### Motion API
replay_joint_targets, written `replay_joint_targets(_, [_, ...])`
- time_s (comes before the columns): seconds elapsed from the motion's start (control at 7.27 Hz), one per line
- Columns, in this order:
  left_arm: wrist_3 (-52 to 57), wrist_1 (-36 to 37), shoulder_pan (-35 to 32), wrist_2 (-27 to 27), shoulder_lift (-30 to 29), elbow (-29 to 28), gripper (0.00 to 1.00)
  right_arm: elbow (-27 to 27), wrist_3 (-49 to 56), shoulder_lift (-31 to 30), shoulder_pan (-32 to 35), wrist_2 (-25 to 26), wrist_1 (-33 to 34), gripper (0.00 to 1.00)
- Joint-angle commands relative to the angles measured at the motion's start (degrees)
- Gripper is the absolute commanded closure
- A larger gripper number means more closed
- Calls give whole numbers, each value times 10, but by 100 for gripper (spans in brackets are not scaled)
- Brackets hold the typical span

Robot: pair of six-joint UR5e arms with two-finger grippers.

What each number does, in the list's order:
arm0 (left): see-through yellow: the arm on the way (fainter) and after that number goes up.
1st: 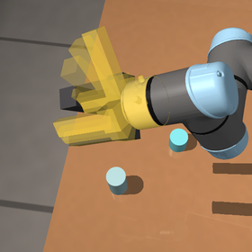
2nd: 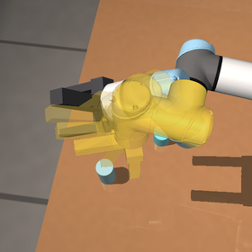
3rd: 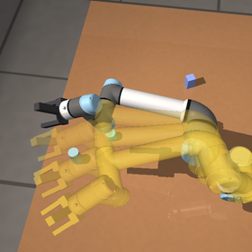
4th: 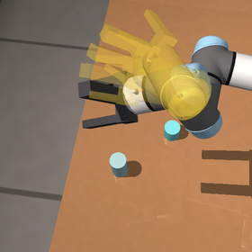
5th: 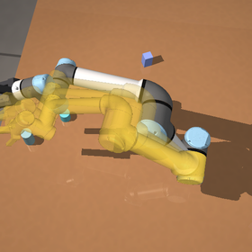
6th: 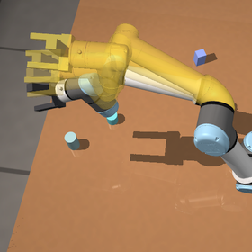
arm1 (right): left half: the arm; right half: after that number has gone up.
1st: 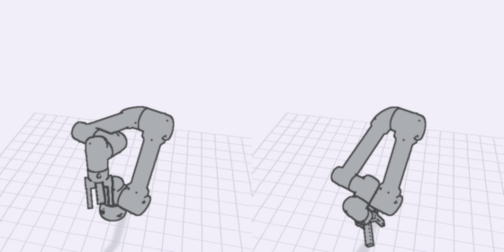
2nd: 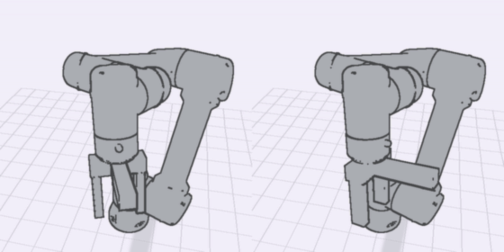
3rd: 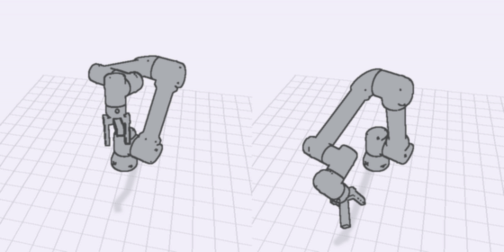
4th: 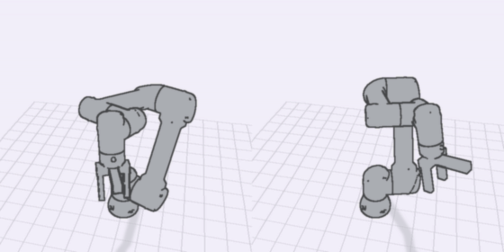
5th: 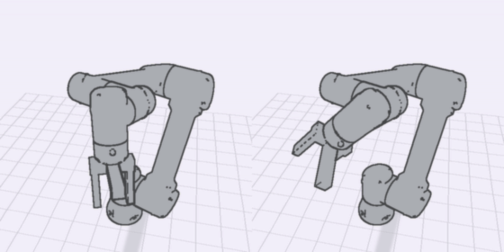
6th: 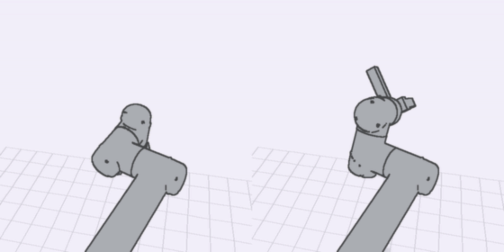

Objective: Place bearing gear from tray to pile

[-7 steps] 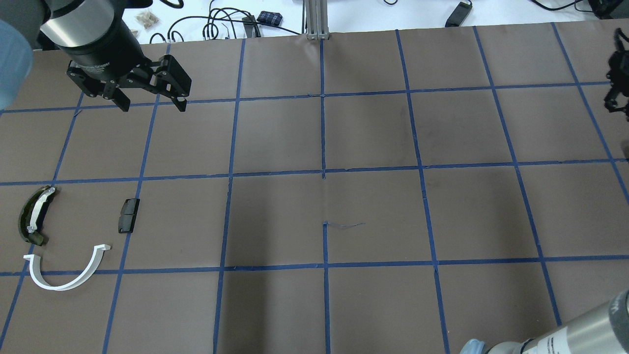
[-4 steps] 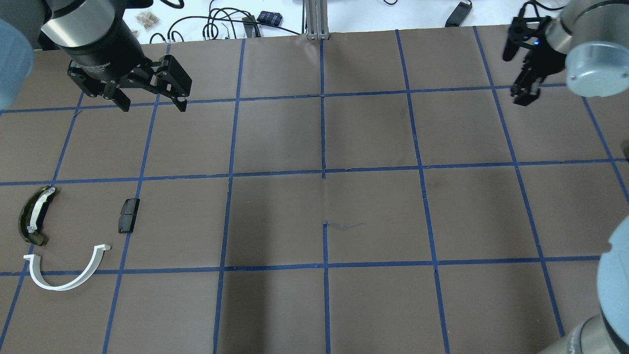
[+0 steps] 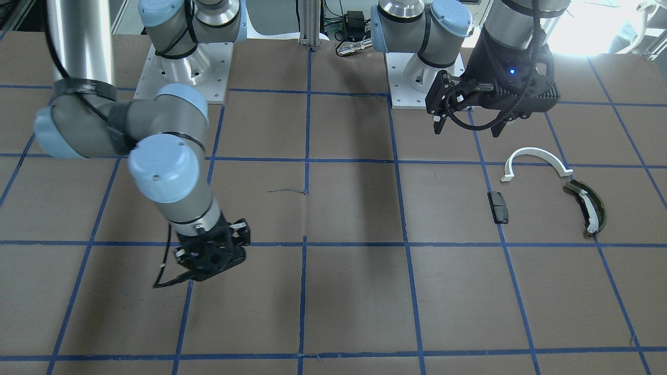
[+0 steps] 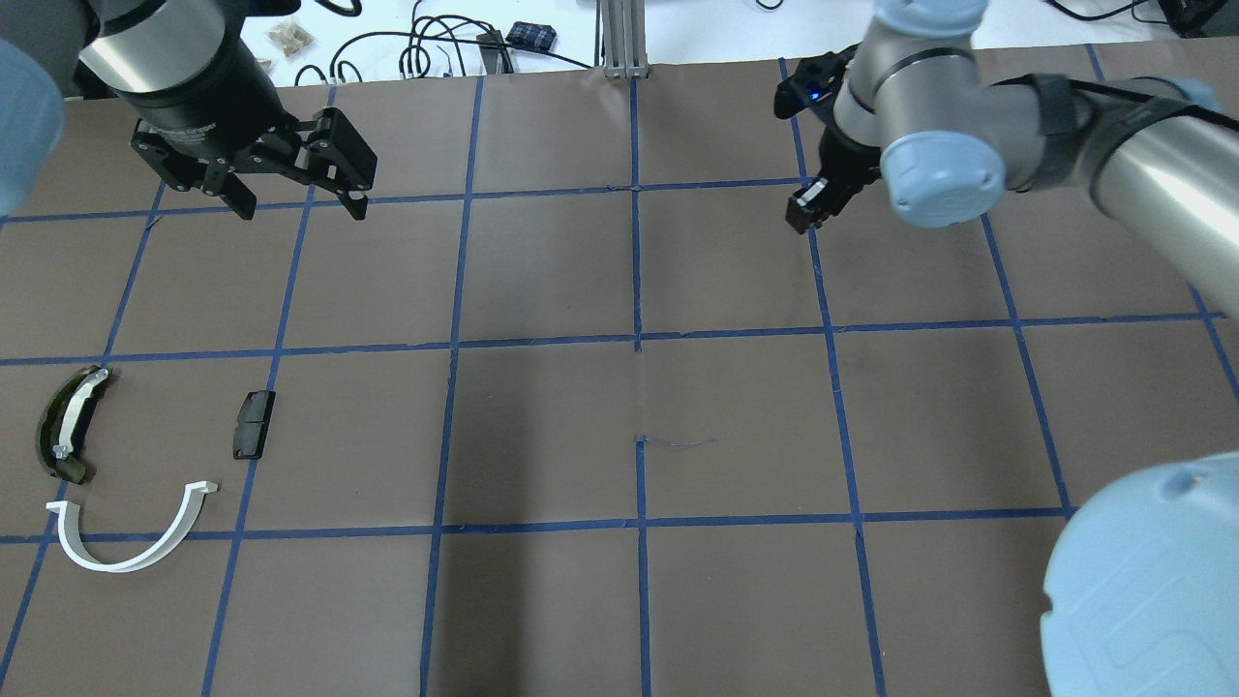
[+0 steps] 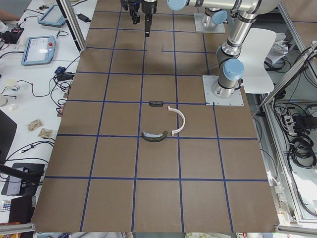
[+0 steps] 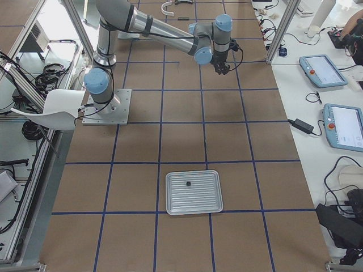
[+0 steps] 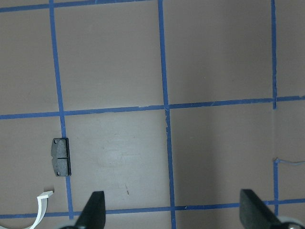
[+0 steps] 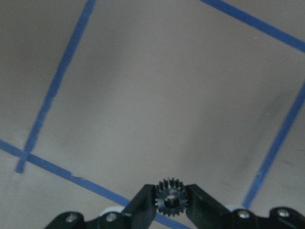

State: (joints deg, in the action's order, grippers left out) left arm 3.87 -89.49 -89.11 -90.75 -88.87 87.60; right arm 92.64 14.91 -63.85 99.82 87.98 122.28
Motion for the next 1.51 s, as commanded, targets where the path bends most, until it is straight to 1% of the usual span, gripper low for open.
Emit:
replay_joint_targets(0.0, [1,-1,3,0,1,1,0,-6,-149,39,98,2,10,100])
replay_joint_targets(0.14, [1,-6,2,-3,3,1,0,-4,-197,48,107,1,16,99])
replay_joint_targets(0.28, [1,-6,2,-5,3,1,0,0,-200,54,109,0,17,98])
replay_joint_targets(0.41, [2,-6,2,-5,3,1,0,-4,-202,66,114,0,27,91])
replay_joint_targets(0.55, [2,-9,2,-6,5,1,0,2,-199,72,118,10,30,42])
replay_joint_targets(0.69, [3,-13,2,-5,6,1,0,-3,-202,73,118,9,30,0])
replay_joint_targets(0.83, [8,-14,3,-3,5,1,0,-7,-202,70,117,11,29,0])
replay_joint_targets(0.96, [7,-20,2,-4,5,3,0,-18,-194,60,103,12,25,0])
replay_joint_targets(1.1, [8,-27,2,0,4,5,0,-33,-190,43,80,27,13,0])
replay_joint_targets(1.24, [4,-24,0,1,2,4,0,-38,-163,21,39,39,-21,0])
replay_joint_targets(1.38, [1,-25,-1,0,-2,6,0,-39,-101,-10,-2,38,-43,0])
